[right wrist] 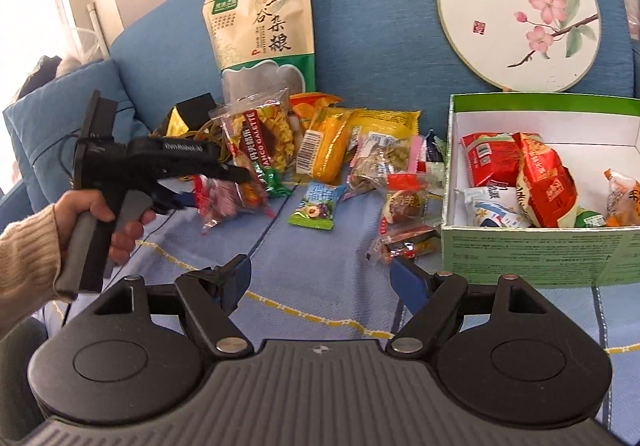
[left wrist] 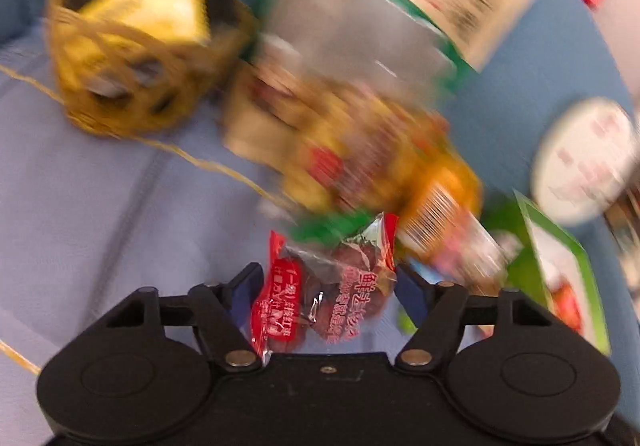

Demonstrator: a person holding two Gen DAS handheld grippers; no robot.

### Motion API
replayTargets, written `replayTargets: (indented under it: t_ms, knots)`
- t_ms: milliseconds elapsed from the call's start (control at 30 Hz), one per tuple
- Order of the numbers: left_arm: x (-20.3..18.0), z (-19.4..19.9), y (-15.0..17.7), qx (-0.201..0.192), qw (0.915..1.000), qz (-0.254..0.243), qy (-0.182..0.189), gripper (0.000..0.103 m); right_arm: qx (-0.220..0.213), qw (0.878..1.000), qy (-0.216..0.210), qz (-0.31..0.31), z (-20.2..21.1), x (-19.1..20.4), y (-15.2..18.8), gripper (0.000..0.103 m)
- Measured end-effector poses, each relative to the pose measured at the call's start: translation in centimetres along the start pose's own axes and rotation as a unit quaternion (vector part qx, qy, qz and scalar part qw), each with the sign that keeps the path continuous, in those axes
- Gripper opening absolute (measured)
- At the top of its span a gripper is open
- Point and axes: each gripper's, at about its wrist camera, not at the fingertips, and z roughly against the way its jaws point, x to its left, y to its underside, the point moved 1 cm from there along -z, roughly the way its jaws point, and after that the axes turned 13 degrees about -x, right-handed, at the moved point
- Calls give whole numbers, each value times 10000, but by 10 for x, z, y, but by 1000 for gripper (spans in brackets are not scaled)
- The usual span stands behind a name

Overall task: Organize snacks
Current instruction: 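Grasp the small red candy packets with the left tool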

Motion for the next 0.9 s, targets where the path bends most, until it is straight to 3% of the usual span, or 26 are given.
replayTargets:
  t_ms: [133, 233, 300, 333, 500, 733, 900]
  knots:
    - [-28, 9, 31, 771, 9920, -245, 971, 80, 82, 9999, -106, 11, -3, 4, 4, 103]
    - [-47, 21, 55, 1003, 9853, -481, 1296, 79, 179, 9997, -168, -23, -6, 7, 8, 103]
    - [-49, 29, 60, 916, 9866, -413, 1288, 99, 275, 9993, -259, 19, -7, 11, 13, 103]
    - [-48, 34, 61, 817, 9882, -330, 1255, 103, 332, 9990, -289, 58, -8, 12, 15, 103]
    - [-37, 57, 61, 672, 9909, -83, 1164, 103, 500, 9977, -416, 169, -18, 17, 24, 103]
    - [-27, 54, 70, 685, 9913, 396, 1056, 103, 592, 9961, -602, -259, -40, 14, 28, 103]
    - [-26, 56, 74, 655, 9893, 542, 1184, 103, 611, 9956, -643, -317, -40, 13, 29, 103]
